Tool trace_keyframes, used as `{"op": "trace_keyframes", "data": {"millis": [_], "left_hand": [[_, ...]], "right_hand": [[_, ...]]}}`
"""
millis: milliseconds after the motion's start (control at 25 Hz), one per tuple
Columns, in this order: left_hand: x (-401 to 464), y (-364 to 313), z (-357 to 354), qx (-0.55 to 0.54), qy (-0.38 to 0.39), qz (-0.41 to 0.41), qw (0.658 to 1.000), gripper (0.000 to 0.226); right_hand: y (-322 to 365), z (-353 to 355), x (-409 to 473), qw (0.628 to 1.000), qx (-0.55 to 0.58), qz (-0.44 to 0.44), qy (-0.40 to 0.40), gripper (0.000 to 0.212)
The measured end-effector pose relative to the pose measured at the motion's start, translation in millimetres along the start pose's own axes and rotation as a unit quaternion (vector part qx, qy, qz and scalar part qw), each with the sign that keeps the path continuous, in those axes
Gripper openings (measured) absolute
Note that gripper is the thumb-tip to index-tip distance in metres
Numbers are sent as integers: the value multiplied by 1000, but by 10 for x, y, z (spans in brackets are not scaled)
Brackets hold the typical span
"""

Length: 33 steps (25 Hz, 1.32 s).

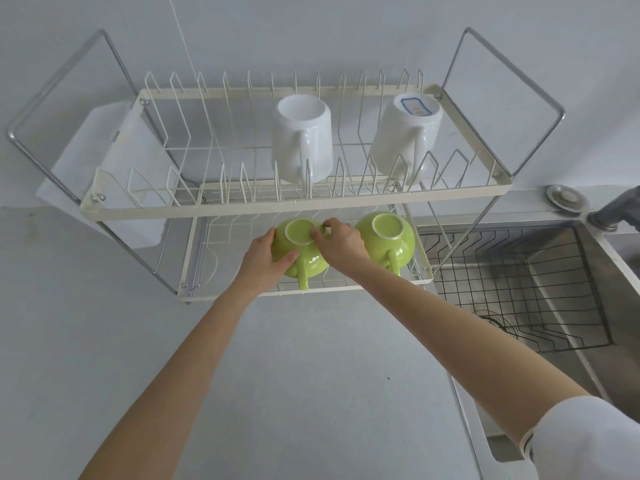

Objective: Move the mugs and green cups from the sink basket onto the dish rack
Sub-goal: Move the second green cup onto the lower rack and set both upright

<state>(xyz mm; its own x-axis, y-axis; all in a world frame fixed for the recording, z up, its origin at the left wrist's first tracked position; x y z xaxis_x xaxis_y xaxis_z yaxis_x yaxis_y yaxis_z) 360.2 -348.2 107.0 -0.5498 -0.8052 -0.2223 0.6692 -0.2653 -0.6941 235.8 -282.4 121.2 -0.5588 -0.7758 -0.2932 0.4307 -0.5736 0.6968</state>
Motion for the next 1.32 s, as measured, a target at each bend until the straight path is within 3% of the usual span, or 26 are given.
{"op": "trace_keyframes", "data": {"millis": [200,400,600,800,1120,1320], "left_hand": [[15,-55,30,25,0,-22,999,61],[-28,-123,21,30,-13,-51,998,72],[-7,-236,-98,51,-11,-71,996,78],[-46,-285,-207,103,-20,-91,990,67],[-84,-386,-310,113,-25,-88,989,67],[-73,-464,-430,118,-15,-91,989,67]], "right_hand": [[-23,66,-80,998,-42,55,9,46],[-110,480,-214,977,-78,166,-109,40],[-607,676,-186,973,-172,112,-100,62],[-703,701,-193,977,-147,121,-95,59],[-753,785,-193,974,-174,135,-55,62],[-818,823,-205,976,-165,124,-69,63]]}}
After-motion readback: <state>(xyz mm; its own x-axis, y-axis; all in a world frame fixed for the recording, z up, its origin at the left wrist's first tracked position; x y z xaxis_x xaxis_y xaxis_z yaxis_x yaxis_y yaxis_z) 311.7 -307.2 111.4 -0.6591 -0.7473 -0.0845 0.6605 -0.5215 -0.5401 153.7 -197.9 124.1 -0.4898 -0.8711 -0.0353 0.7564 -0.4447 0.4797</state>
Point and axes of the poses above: each hand's wrist, its own x-axis towards the middle knuckle, its own z-axis out of the back of the hand, y = z × x, the point moved 6 cm from there along x, towards the middle knuckle, and after that the axes turned 2 degrees about x, right-handed, at the moved point
